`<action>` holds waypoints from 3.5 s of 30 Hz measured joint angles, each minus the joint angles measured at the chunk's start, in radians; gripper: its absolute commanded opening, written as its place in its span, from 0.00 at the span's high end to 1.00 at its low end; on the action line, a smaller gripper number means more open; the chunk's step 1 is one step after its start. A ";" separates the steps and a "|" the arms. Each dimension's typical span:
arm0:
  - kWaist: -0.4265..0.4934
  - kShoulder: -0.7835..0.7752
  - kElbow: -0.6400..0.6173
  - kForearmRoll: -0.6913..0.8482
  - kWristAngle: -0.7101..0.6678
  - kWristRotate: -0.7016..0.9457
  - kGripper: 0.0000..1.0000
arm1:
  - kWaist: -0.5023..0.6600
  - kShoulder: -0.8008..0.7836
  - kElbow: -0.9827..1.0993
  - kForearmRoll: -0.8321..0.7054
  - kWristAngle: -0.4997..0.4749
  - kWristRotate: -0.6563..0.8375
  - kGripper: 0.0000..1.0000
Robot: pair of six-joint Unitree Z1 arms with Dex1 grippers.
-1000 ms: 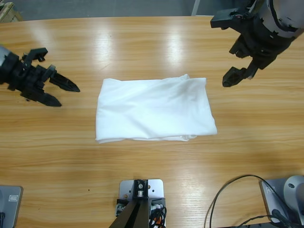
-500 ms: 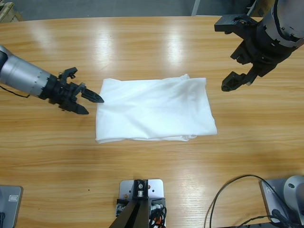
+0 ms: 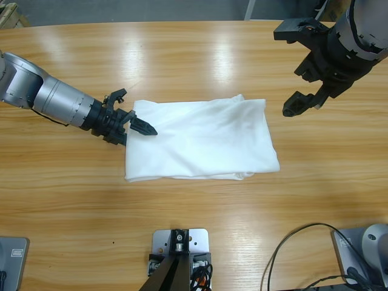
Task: Fold clothes
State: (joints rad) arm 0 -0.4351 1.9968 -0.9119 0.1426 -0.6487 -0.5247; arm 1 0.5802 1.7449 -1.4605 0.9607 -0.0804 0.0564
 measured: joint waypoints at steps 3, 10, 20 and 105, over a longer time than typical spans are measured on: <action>-0.008 0.000 0.000 0.000 0.017 0.004 1.00 | 0.000 0.000 0.000 0.000 0.000 0.000 0.08; -0.014 -0.014 -0.001 0.060 0.134 0.008 1.00 | 0.000 0.000 0.008 0.000 0.000 0.000 0.08; 0.012 -0.096 -0.050 0.378 0.369 -0.006 1.00 | 0.000 0.000 0.042 -0.025 0.005 0.000 0.08; -0.510 0.459 -1.536 1.065 0.290 0.047 0.03 | 0.000 -0.004 0.266 -0.207 0.081 0.000 0.08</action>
State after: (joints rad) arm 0 -0.9448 2.4559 -2.4481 1.2073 -0.3590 -0.4779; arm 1 0.5802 1.7409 -1.1950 0.7535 0.0006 0.0564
